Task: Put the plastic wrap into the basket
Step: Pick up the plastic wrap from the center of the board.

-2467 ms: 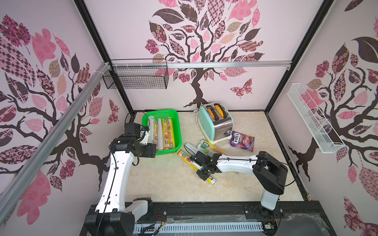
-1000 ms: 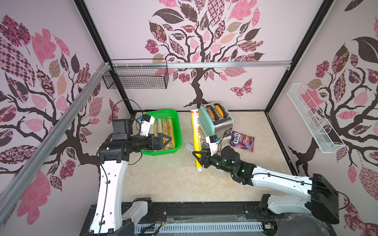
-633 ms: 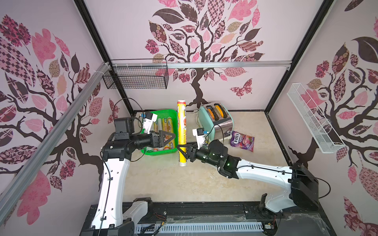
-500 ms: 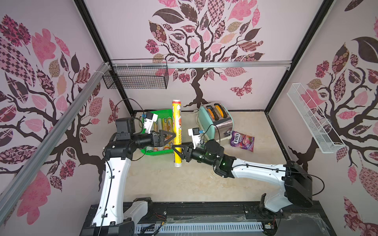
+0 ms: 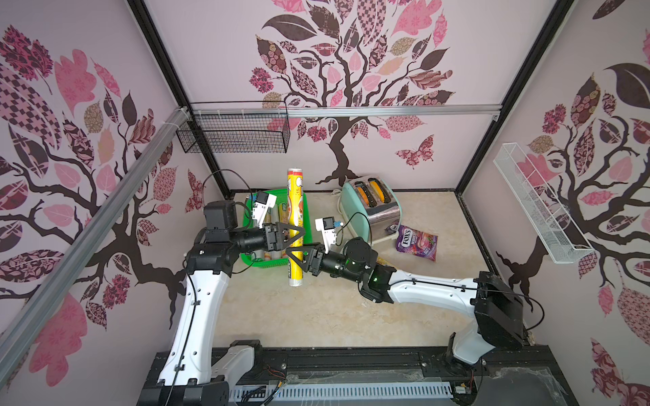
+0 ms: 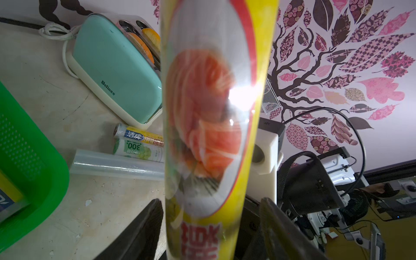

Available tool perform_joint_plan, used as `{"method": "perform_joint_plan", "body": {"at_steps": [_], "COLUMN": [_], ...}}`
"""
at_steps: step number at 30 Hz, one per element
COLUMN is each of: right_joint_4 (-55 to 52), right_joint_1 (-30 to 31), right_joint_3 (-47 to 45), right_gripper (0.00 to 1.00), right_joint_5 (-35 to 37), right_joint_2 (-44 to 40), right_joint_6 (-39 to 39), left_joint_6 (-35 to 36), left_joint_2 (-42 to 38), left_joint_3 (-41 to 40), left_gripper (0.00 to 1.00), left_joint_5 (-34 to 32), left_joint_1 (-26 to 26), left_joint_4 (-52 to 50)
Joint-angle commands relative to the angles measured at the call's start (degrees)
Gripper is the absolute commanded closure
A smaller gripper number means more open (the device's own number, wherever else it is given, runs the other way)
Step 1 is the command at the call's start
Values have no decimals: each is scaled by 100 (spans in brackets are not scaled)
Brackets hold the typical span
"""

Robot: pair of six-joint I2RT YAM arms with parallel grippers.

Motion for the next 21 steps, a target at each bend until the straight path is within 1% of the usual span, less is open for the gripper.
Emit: {"method": "perform_joint_plan", "body": {"at_steps": [1, 2, 3, 5, 6, 7, 8, 11, 15, 18, 21], "right_joint_4": [-264, -240, -239, -229, -238, -223, -214, -203, -236, -358, -640], "right_joint_1": [82, 91, 91, 99, 100, 96, 100, 104, 109, 109, 108], "right_joint_3": [352, 347, 340, 321, 303, 299, 273, 212, 51, -169, -417], "right_gripper": [65, 65, 65, 65, 65, 65, 64, 59, 44, 34, 29], "right_joint_5": [16, 45, 85, 97, 106, 93, 97, 108, 167, 371, 570], "right_joint_2": [-71, -69, -79, -79, -79, -77, -79, -124, -239, -457, -765], "right_joint_6": [-111, -101, -66, -109, -131, -150, -143, -117, -178, -182, -333], "left_joint_6": [-82, -82, -95, -128, -130, -144, -143, -135, -52, 0, 138], "left_joint_2": [20, 21, 29, 40, 38, 31, 27, 35, 73, 135, 231], "left_joint_3": [-2, 8, 21, 19, 17, 0, -11, 30, 76, 137, 230], "left_gripper": [33, 35, 39, 49, 57, 63, 65, 65, 65, 64, 63], "left_joint_5": [-26, -65, -78, -80, -89, -108, -151, -273, -415, -676, -1011], "left_joint_1": [-168, -202, -243, -284, -294, -300, -302, -299, -301, -302, -302], "left_joint_4": [220, 208, 194, 180, 170, 183, 180, 115, 28, -41, -144]}}
